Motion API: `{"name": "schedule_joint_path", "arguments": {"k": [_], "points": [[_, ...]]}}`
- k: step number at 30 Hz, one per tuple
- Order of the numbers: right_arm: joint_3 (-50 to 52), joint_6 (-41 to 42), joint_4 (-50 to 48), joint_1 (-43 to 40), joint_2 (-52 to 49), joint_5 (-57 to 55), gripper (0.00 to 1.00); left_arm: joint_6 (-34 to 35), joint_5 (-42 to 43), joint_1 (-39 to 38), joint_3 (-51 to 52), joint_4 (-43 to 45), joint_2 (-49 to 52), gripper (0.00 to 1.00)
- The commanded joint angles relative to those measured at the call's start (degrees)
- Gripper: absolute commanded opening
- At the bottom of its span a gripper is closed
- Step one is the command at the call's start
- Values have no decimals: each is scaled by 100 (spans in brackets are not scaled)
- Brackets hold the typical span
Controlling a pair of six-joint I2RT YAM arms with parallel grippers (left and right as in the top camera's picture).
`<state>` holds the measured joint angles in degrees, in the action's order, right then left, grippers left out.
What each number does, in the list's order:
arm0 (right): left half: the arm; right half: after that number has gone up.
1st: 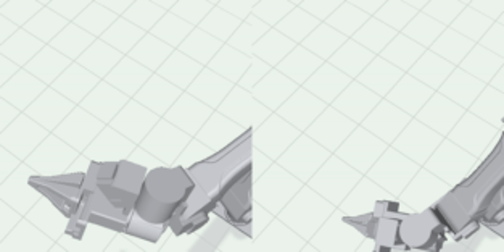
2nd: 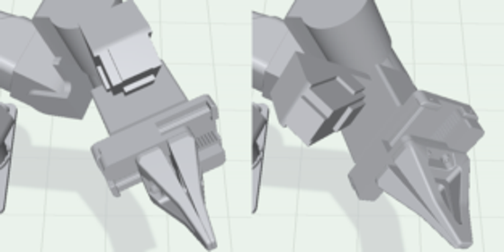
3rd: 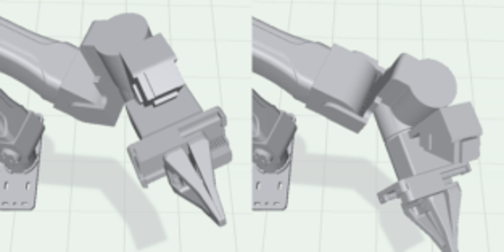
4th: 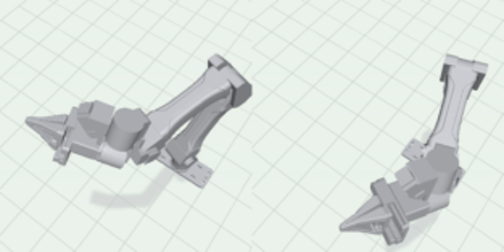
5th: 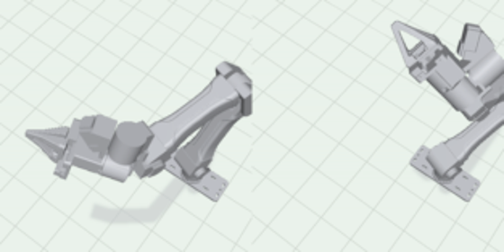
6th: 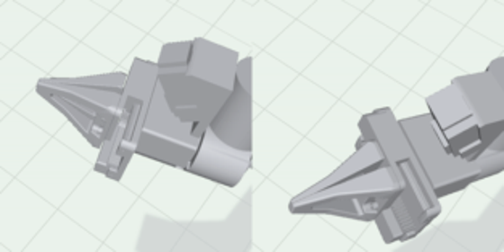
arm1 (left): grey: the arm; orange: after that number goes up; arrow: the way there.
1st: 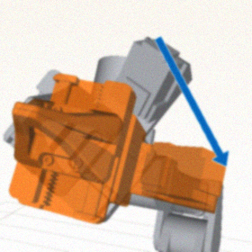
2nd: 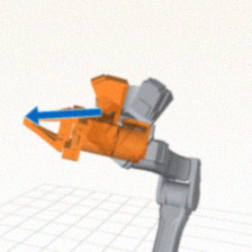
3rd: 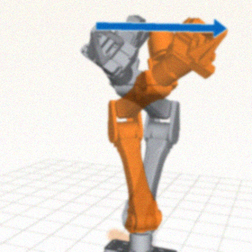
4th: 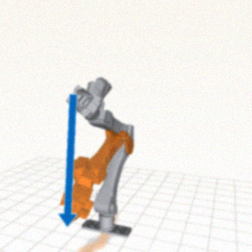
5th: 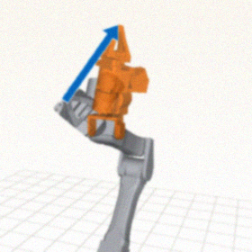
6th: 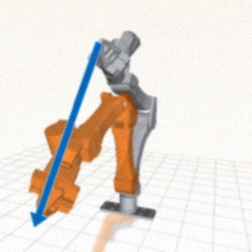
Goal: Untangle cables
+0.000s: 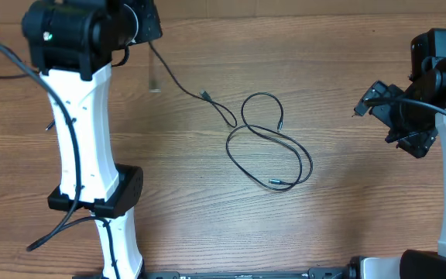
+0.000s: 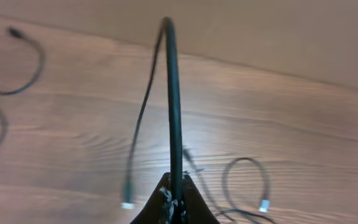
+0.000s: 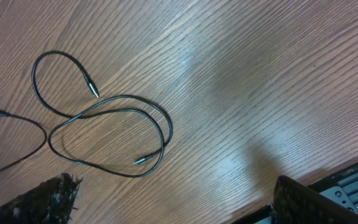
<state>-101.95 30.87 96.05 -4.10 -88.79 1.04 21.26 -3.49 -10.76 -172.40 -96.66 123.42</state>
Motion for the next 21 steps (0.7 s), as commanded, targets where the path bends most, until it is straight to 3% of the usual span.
{"name": "schedule_joint_path", "arguments": {"k": [1, 5, 10, 13, 21], "points": [[-37, 22, -15, -15, -17, -81, 100, 31, -758, -9, 470, -13, -92, 4], [-37, 22, -15, -15, -17, -81, 100, 212, -1110, -9, 1283, -13, -92, 4], [-37, 22, -15, -15, -17, -81, 100, 245, -682, -9, 2455, 24, -90, 4], [-37, 24, -15, -15, -17, -81, 100, 621, -678, -9, 3108, 144, -90, 4], [-37, 22, -15, -15, -17, -81, 100, 723, -750, -2, 4546, 1294, -90, 11]]}}
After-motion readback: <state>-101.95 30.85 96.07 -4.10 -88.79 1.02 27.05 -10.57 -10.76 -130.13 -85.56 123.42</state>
